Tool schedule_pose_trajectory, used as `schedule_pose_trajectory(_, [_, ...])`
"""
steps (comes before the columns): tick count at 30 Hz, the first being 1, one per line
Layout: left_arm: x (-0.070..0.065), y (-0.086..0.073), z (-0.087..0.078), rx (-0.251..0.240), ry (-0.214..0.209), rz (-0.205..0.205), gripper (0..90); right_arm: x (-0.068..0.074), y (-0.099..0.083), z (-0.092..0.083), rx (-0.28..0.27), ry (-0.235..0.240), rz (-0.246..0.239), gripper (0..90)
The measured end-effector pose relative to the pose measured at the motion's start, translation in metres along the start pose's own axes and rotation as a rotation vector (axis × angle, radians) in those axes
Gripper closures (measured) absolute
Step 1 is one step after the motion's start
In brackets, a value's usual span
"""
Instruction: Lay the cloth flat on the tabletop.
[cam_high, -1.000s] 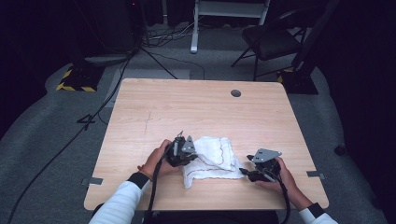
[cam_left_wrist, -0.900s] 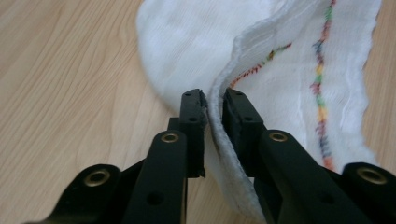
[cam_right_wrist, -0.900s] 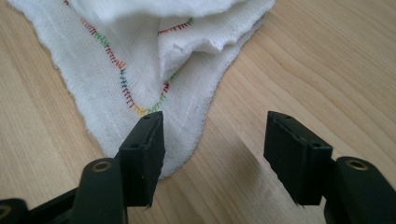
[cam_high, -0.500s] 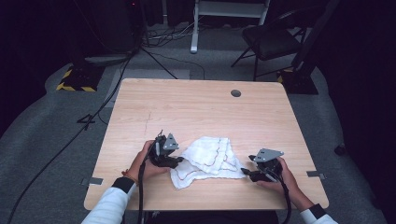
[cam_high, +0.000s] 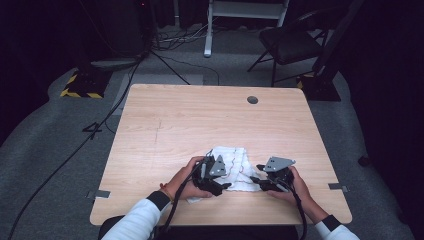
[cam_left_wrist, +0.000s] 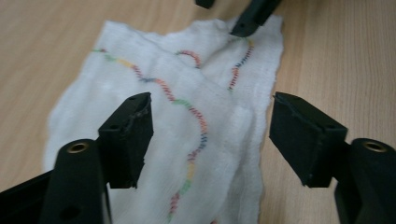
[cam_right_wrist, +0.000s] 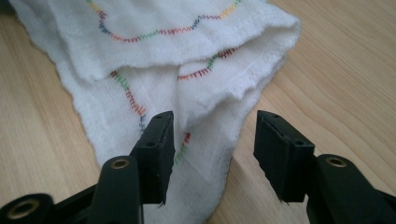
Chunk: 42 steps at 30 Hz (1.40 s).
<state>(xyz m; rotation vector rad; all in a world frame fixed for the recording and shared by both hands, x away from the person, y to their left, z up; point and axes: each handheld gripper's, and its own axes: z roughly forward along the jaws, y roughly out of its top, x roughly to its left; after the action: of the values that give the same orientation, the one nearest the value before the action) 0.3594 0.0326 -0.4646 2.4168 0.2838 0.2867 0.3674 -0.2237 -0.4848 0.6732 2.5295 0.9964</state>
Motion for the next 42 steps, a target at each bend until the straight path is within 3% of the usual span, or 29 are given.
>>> schedule_pose_trajectory(4, [0.004, -0.001, 0.017, 0.04, -0.026, 0.0, 36.7, -0.001, 0.007, 0.008, -0.009, 0.005, 0.008, 55.0])
schedule_pose_trajectory(7, [0.008, -0.003, 0.022, 0.06, -0.044, -0.006, 46.3, -0.002, 0.011, 0.015, 0.007, 0.022, 0.003, 60.4])
schedule_pose_trajectory(8, [0.009, -0.005, 0.022, 0.062, -0.053, 0.005, 50.9, -0.001, 0.011, 0.017, 0.013, 0.024, 0.001, 63.3])
schedule_pose_trajectory(12, [0.01, -0.006, 0.018, 0.062, -0.024, 0.021, 70.9, 0.0, 0.011, 0.017, 0.022, 0.032, -0.017, 74.8])
schedule_pose_trajectory(15, [0.012, -0.005, 0.01, 0.045, -0.017, 0.02, 78.5, -0.001, 0.011, 0.013, 0.009, 0.015, -0.02, 81.3])
schedule_pose_trajectory(23, [0.03, -0.012, -0.028, -0.087, 0.037, -0.069, 82.3, -0.008, 0.013, -0.013, -0.069, -0.035, -0.006, 83.7])
schedule_pose_trajectory(35, [0.043, -0.013, -0.066, -0.217, 0.117, -0.098, 83.7, -0.022, 0.022, -0.058, -0.178, -0.137, 0.018, 84.2])
schedule_pose_trajectory(39, [0.054, -0.014, -0.081, -0.267, 0.159, -0.129, 83.7, -0.026, 0.03, -0.068, -0.202, -0.174, 0.02, 84.3])
schedule_pose_trajectory(42, [0.064, -0.017, -0.086, -0.265, 0.198, -0.142, 83.7, -0.032, 0.042, -0.069, -0.218, -0.189, 0.013, 84.3])
